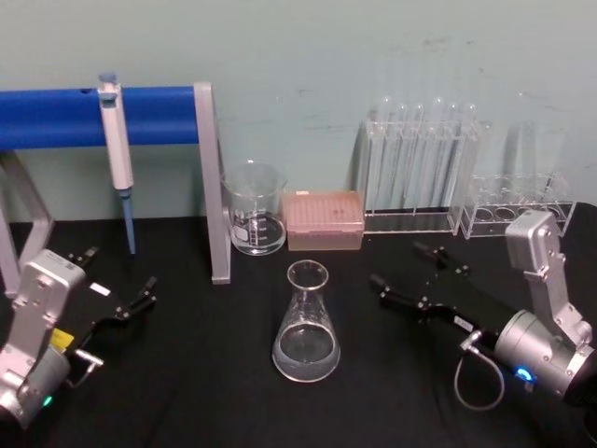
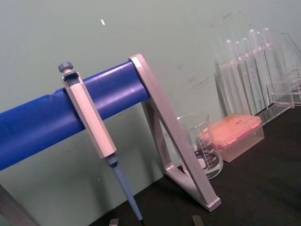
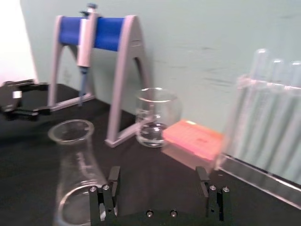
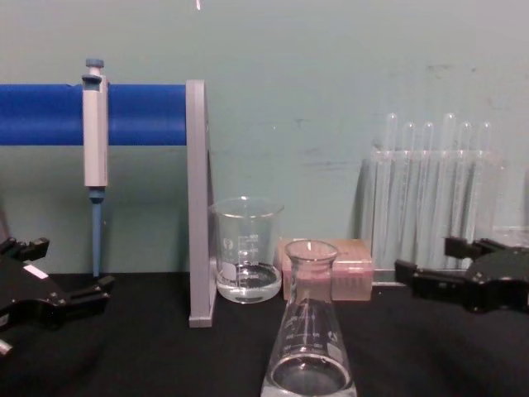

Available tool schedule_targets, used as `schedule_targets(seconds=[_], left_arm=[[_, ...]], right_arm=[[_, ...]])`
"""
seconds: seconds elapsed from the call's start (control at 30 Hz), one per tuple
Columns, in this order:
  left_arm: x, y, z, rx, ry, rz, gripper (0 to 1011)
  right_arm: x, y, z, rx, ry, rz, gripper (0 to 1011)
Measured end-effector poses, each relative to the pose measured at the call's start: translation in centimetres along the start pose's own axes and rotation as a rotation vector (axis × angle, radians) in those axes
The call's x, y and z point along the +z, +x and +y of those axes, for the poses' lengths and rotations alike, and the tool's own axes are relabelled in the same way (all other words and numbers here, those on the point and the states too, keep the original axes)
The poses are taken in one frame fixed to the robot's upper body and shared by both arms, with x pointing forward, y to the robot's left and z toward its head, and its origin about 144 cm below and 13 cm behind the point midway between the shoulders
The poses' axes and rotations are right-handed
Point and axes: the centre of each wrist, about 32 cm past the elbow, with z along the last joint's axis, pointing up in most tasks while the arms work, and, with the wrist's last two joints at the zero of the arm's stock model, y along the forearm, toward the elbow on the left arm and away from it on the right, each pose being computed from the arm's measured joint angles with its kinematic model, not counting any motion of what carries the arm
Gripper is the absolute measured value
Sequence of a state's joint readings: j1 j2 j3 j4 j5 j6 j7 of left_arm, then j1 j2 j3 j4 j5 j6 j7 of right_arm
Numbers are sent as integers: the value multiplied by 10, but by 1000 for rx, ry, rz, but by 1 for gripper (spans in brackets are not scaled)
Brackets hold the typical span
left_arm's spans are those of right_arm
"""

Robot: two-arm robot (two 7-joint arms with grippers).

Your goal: Grasp the erlenmeyer flask with one hand, shake it three times, then place it back.

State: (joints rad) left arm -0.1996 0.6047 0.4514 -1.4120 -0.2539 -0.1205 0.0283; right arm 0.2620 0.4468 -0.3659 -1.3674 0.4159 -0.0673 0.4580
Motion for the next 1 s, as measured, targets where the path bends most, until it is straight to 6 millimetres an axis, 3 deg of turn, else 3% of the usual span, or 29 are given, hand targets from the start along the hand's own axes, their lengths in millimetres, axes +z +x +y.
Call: schedule_targets(seconds=[0.63,1.0], left_arm=[[0,0,0,0,0,0,1001],[0,0,0,0,0,0,1001]], right_arm=[[-8,-10,7,-260,-26,-10,1000],[-18,-14,12,-320,-56,34,1000]])
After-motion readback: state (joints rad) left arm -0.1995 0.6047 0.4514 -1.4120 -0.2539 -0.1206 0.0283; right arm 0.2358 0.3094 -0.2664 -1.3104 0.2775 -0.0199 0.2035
